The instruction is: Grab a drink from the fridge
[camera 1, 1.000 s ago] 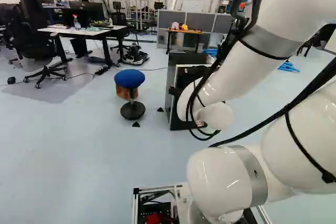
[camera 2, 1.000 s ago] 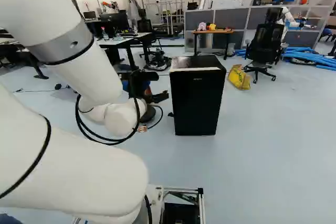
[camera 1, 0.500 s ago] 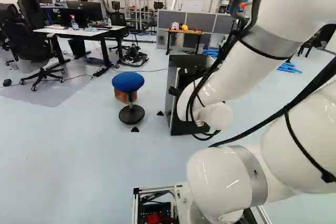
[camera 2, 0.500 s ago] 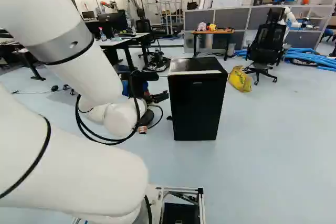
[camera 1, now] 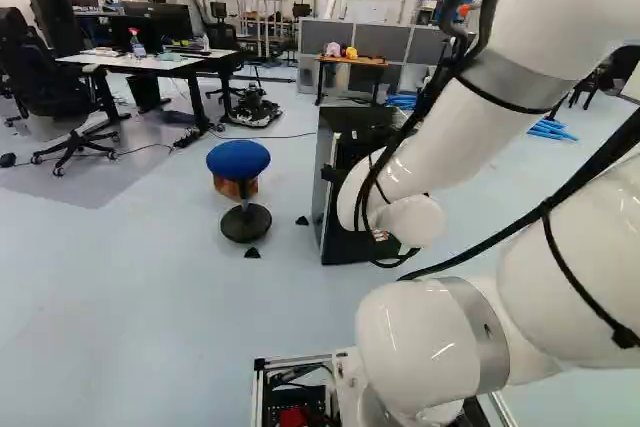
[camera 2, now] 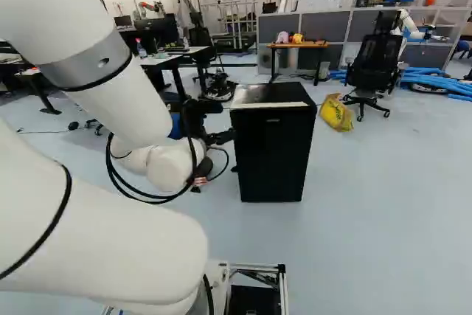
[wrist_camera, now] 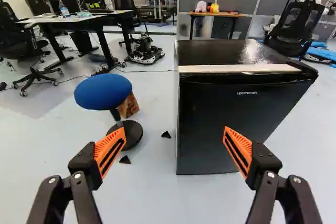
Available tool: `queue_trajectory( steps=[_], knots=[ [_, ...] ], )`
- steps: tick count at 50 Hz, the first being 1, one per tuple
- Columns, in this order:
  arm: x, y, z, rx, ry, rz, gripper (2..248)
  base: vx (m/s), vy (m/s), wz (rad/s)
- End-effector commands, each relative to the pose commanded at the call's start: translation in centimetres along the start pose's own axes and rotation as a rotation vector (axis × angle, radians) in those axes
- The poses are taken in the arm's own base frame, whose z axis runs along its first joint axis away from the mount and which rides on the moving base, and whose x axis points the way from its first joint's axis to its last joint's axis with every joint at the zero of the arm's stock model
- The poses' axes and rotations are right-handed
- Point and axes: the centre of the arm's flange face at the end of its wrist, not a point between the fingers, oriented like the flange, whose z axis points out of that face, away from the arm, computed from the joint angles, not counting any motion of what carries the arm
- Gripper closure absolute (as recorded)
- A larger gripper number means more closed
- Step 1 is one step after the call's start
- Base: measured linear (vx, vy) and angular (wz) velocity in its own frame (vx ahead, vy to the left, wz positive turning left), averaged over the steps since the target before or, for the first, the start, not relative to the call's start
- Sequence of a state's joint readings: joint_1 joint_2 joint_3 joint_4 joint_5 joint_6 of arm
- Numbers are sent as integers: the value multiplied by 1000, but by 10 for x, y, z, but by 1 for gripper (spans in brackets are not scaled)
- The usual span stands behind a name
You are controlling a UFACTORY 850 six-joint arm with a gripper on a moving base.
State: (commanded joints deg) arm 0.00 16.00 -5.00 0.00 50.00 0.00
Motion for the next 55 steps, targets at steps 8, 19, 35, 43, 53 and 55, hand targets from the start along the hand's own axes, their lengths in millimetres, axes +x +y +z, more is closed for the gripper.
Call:
queue_trajectory(
  steps=[8,19,35,43,53,55],
  knots=[
    [0,0,0,0,0,0,3,93,-76,3],
    [0,0,0,0,0,0,3,90,-76,2],
    [0,0,0,0,0,0,3,84,-68,48],
    [0,0,0,0,0,0,3,61,-35,151],
    [0,0,0,0,0,0,3,33,-23,68],
    [0,0,0,0,0,0,3,25,-26,17]
  ],
)
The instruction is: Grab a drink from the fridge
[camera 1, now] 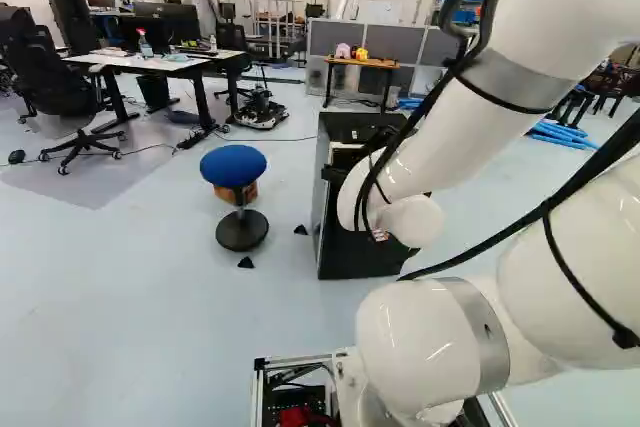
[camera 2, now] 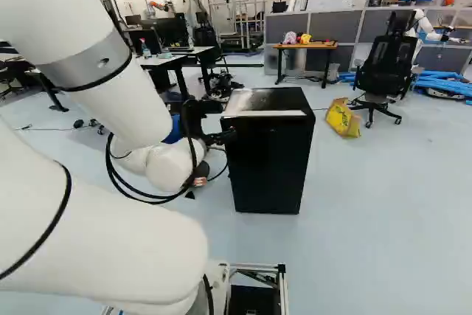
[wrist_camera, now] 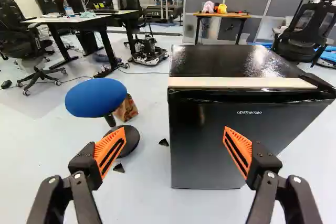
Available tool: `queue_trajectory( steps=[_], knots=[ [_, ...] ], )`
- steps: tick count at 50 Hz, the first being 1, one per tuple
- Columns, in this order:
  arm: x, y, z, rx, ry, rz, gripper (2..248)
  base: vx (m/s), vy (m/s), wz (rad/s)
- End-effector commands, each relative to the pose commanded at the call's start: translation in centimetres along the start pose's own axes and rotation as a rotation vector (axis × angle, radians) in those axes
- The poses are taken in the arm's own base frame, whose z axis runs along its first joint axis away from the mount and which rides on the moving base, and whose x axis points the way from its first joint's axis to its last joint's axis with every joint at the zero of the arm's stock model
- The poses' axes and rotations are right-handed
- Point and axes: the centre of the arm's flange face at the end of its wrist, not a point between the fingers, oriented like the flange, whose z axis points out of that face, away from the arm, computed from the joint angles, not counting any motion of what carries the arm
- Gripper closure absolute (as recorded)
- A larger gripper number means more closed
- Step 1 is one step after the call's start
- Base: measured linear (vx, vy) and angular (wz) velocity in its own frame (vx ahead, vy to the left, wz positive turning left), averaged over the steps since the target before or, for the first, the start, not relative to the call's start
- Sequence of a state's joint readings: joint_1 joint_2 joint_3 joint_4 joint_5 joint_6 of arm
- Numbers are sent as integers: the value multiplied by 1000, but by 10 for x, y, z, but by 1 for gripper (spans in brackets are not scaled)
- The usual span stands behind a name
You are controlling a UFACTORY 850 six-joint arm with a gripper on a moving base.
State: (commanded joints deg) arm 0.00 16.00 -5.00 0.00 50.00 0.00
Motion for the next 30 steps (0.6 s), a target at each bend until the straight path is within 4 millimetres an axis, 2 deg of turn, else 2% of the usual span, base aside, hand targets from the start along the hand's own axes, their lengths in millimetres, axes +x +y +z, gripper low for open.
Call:
queue_trajectory(
  steps=[13,30],
  knots=[
    [0,0,0,0,0,0,3,48,-33,0],
    [0,0,0,0,0,0,3,15,-2,-1]
  ],
)
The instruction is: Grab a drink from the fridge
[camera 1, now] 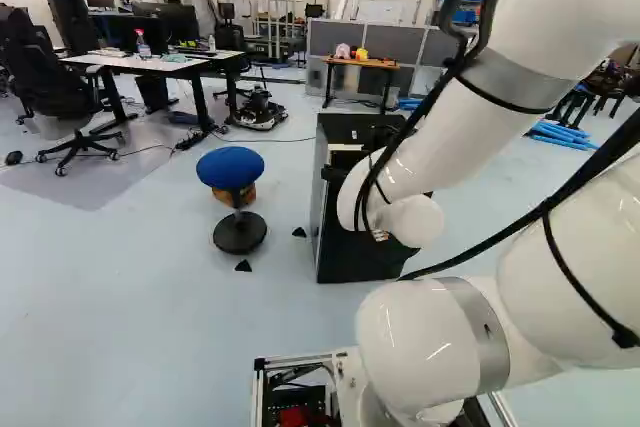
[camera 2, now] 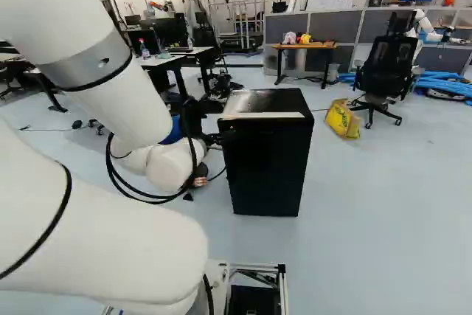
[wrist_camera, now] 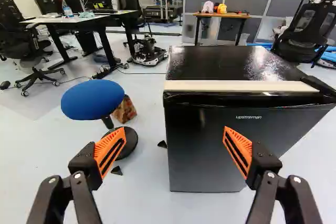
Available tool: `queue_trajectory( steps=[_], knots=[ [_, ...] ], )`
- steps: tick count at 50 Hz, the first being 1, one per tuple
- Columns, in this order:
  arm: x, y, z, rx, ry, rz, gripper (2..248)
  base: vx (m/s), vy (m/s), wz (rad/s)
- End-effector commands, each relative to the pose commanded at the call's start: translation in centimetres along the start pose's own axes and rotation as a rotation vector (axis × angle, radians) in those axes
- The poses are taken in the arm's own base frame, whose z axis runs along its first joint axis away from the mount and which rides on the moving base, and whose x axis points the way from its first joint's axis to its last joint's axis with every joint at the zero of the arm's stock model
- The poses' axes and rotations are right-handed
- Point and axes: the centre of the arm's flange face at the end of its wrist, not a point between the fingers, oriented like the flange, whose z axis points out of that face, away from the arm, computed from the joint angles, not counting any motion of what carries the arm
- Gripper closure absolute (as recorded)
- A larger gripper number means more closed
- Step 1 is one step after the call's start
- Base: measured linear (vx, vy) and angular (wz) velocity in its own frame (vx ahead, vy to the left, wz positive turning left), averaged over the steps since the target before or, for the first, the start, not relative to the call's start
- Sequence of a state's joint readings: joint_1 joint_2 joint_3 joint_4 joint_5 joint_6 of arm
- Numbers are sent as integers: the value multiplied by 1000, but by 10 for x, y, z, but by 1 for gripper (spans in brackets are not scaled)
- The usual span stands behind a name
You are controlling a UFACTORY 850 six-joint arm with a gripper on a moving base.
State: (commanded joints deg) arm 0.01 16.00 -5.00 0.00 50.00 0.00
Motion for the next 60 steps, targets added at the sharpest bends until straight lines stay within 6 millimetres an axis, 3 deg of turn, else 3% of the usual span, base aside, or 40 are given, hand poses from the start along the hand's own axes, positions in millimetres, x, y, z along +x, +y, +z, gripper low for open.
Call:
queue_trajectory(
  steps=[40,60],
  knots=[
    [6,-24,10,-20,1,75,3,0,0,0],
    [-2,-38,17,-64,1,125,3,0,0,0]
  ],
)
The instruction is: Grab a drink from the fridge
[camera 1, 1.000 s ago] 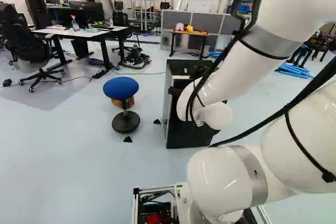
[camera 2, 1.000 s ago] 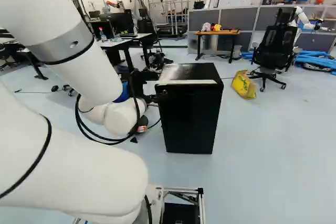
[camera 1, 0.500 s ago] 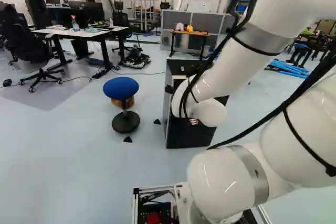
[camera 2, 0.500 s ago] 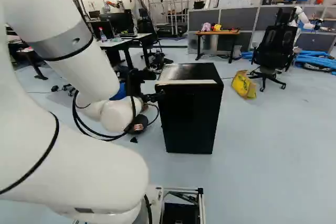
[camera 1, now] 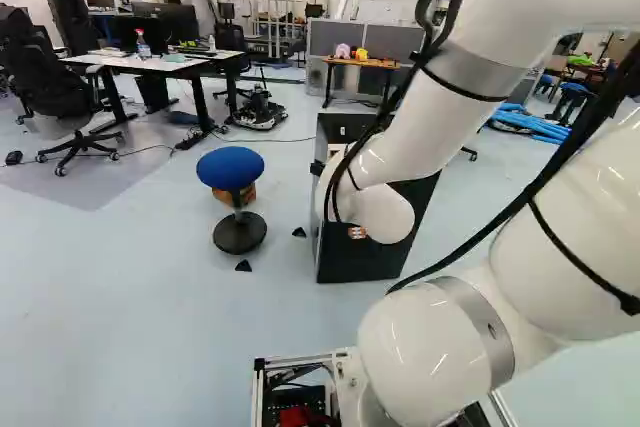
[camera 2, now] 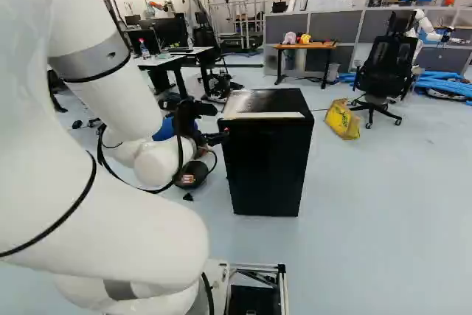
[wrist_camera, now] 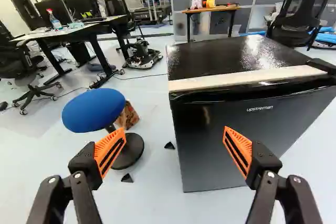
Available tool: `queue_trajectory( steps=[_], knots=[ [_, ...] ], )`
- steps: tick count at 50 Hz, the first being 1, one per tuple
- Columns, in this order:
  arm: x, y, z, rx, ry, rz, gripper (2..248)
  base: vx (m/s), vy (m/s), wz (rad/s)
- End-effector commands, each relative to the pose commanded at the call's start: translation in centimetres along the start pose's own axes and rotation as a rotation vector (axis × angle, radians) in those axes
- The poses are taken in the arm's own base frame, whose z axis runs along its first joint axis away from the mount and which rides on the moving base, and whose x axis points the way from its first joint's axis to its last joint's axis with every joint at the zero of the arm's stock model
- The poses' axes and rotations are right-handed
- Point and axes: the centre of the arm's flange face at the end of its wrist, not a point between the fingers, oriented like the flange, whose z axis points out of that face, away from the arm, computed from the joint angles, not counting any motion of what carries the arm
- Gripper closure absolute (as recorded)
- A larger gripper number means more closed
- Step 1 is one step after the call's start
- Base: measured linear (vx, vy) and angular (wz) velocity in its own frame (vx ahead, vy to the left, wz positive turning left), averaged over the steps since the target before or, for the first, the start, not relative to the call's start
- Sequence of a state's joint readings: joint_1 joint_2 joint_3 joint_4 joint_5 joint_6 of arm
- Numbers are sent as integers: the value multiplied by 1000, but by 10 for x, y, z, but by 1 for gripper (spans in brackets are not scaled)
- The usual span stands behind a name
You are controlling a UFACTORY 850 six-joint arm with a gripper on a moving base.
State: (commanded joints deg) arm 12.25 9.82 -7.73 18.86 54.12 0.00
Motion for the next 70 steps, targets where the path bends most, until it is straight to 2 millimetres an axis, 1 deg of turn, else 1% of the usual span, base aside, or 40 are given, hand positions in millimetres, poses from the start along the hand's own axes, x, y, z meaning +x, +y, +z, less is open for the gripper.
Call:
queue_trajectory(
  steps=[24,70],
  knots=[
    [-12,-17,9,-52,30,26,3,0,0,0],
    [-33,-57,54,-217,111,36,3,0,0,0]
  ],
)
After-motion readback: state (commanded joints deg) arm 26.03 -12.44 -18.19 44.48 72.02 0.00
